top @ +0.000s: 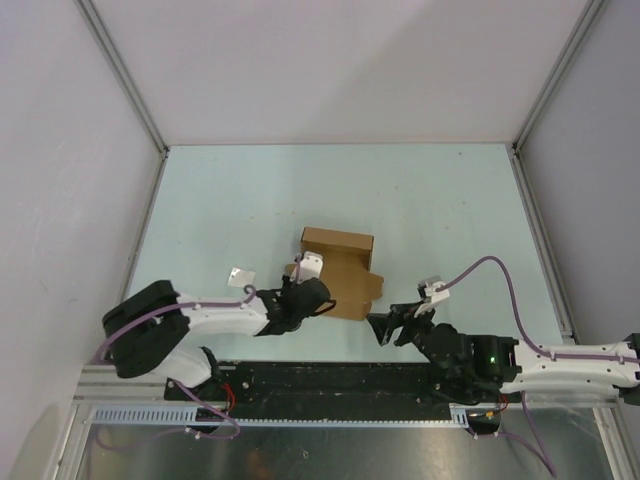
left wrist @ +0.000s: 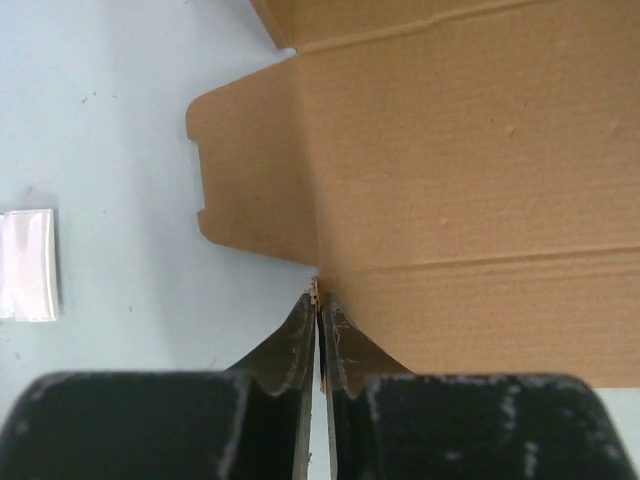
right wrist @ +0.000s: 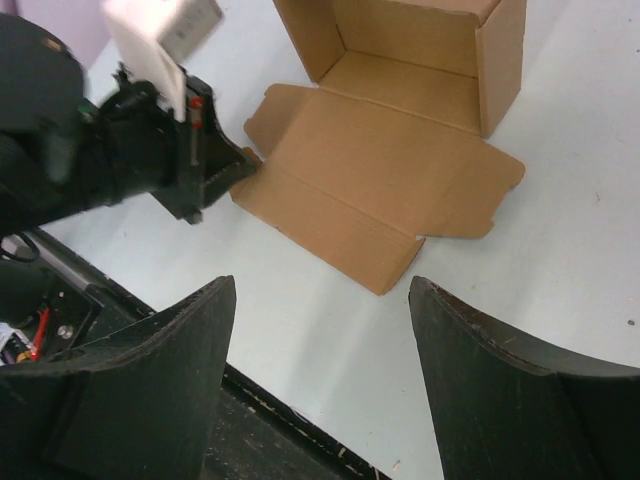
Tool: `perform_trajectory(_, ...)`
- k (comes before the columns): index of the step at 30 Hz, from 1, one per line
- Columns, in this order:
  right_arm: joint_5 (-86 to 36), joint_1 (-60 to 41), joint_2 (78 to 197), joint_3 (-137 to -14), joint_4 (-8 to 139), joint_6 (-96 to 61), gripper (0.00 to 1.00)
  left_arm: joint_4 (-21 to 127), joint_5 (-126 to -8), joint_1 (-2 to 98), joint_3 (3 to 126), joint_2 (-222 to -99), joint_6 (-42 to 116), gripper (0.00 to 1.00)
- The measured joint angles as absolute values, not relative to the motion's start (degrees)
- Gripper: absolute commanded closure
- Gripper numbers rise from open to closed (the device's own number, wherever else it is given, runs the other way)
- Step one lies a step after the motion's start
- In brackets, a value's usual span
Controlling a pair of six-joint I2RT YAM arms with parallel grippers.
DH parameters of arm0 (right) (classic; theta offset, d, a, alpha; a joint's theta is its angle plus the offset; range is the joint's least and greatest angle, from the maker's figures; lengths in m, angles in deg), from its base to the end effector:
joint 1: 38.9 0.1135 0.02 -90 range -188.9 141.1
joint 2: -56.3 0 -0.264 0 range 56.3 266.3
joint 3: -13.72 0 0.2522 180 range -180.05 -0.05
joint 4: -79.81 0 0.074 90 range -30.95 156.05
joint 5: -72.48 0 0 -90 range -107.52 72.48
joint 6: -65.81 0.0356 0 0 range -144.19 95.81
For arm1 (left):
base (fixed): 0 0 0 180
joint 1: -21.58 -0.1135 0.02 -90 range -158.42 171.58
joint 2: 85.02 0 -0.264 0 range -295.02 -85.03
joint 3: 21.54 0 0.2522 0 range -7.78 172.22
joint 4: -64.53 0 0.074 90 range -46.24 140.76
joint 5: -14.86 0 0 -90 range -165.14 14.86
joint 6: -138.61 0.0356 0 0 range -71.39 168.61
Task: Fold the paper box
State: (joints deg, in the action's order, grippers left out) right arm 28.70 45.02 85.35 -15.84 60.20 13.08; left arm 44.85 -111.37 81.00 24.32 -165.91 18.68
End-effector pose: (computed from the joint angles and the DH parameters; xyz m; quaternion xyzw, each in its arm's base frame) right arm 0.0398 0.1311 0.2117 -0.0876 0.7782 0.3077 0.5405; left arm 0.1423 -0.1994 0.1456 0.1394 0.8999 0.0081 0.4132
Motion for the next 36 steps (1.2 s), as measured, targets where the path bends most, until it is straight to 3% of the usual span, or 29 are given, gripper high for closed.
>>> perform_trajectory(17,30.6,46.5,80.8,-15.8,57.8,12.3,0.25,23.5,-129.8,91.6,41.5,-186.4,12.6,0.82)
perform_trajectory(24,31.3,46.8,79.7,-15.8,56.7,12.3,0.25,19.9,-131.9,92.6,42.7,-188.2,9.3,0.79)
perform_trajectory(27,31.8,46.9,78.4,-15.8,56.3,12.5,0.24,18.8,-131.9,92.6,42.7,-187.9,8.4,0.7)
perform_trajectory(31,34.2,46.9,77.0,-15.8,54.2,15.1,0.23,17.1,-131.0,92.6,42.7,-184.4,7.6,0.5)
perform_trajectory(36,36.3,45.5,79.1,-16.7,47.5,21.8,0.21,16.7,-130.0,92.6,42.6,-173.5,6.9,0.36)
